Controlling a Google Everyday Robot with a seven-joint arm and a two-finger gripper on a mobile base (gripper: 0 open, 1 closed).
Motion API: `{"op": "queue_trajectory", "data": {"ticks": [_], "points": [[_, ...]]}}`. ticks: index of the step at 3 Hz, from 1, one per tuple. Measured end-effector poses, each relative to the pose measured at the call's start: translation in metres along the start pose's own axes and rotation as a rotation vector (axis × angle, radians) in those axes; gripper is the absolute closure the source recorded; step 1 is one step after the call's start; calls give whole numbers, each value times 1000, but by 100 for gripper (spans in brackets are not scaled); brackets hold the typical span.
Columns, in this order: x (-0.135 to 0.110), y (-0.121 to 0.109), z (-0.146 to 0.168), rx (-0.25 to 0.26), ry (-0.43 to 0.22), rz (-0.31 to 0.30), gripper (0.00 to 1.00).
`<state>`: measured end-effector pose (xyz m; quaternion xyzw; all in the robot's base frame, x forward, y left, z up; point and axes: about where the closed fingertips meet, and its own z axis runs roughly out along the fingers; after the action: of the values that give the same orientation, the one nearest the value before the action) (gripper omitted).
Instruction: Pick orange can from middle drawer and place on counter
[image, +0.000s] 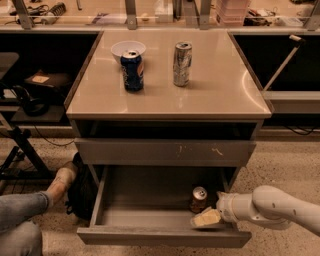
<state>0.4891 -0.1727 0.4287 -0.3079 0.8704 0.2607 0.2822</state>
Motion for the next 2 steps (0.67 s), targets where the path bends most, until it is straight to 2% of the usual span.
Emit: {"op": "queue_trajectory", "data": {"ticks": [1, 2], "points": [[-31, 19, 44, 1, -62, 31, 0], [-34, 17, 45, 9, -66, 29, 0]]}}
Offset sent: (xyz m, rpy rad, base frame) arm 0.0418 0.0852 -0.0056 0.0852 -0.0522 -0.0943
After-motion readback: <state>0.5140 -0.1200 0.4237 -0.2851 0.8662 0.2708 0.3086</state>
